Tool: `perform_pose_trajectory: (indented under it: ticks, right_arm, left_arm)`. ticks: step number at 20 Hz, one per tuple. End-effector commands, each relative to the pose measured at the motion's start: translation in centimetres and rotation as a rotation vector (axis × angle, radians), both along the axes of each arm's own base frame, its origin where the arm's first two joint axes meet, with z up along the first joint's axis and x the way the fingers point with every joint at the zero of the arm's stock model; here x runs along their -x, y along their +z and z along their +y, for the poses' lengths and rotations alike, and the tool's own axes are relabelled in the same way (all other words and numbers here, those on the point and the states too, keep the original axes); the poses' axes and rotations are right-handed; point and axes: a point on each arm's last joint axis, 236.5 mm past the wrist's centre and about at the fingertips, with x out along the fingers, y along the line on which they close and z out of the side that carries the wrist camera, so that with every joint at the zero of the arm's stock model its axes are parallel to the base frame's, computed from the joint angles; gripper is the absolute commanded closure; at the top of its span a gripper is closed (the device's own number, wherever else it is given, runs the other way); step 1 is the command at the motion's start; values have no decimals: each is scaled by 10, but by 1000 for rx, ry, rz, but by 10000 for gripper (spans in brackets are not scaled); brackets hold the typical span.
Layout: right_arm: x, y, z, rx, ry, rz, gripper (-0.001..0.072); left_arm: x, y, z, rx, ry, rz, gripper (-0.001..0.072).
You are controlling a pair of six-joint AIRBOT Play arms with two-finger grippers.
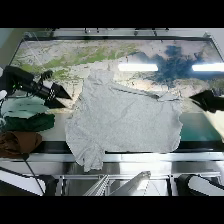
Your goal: Fold the shirts.
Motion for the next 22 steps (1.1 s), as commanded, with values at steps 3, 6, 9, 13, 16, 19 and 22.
perform_pose_trajectory:
  ticks: [3, 6, 9, 13, 16, 19, 22]
  right_arm:
    - [70, -34, 9, -31, -105, 108, 362]
    - [65, -18, 14, -32, -115, 45, 361]
    - [61, -4, 14, -13, -115, -6, 362]
    - [61, 1, 14, 0, -114, -21, 361]
    - [61, 1, 14, -1, -114, -21, 362]
    - [61, 1, 15, -6, -114, -18, 362]
    - [62, 1, 16, -19, -122, -9, 361]
  left_arm:
    - [98, -49, 24, -119, 207, 170, 6]
    - [121, -70, 26, -146, 291, 175, 5]
    - [142, -81, 17, -131, 280, 220, 6]
    - [160, -93, 9, -129, 292, 257, 6]
    - [150, -91, -5, -53, 337, 210, 6]
    - [143, -96, -19, -54, 334, 165, 6]
    - [138, -99, -43, -71, 258, 105, 22]
